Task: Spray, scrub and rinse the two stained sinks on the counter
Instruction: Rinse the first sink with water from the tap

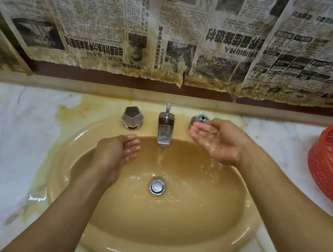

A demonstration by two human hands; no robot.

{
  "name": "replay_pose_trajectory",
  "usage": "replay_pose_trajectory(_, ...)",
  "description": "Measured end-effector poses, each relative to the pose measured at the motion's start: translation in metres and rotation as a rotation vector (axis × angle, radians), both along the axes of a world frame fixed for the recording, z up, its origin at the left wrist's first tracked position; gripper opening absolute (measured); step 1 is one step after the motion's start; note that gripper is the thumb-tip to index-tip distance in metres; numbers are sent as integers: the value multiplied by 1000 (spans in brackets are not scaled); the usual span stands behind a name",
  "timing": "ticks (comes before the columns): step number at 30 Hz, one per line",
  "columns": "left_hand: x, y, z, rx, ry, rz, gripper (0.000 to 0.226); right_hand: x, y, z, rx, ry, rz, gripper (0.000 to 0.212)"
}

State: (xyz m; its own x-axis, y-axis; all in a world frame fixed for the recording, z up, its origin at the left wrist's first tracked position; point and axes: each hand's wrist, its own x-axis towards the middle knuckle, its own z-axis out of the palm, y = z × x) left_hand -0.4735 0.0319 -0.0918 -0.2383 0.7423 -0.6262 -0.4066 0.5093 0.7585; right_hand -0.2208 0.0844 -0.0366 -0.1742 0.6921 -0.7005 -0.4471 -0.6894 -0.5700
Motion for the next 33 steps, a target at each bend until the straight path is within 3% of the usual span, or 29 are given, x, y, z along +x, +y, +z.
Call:
replay_pose_trajectory(2,3,3,-2,121,227,-48,22,8,23,19,112,-146,49,39)
replay_pose_trajectory(6,-8,24,0,587,1143,-301,23,2,46,28,226,-630,262,23)
replay_pose_trajectory(9,-27,64,-7,564,1409,-608,38,-6,31,13,269,-785,118,24)
replay_pose_trajectory(12,-32,91,-16,469,1320,-820,32,-26,-6,-21,127,-528,18,34)
replay_pose_trajectory(16,-21,97,-25,485,1350,-722,16,-74,-31,-59,-197,102,-83,42)
replay_pose_trajectory(20,-23,99,-29,528,1373,-715,16,-99,-25,-64,-250,326,-115,33)
replay_pose_trajectory(25,-21,105,-8,452,1150,-784,21,-57,-31,-48,-228,154,97,39)
replay_pose_trajectory(28,11,103,14,709,1173,-704,23,-18,-19,-17,-100,-1,52,34)
replay_pose_trajectory(30,52,107,24,850,1205,-925,36,4,-1,8,45,-58,1,40)
replay_pose_trajectory(33,110,125,16,716,1115,-1398,51,21,22,42,237,-345,54,33)
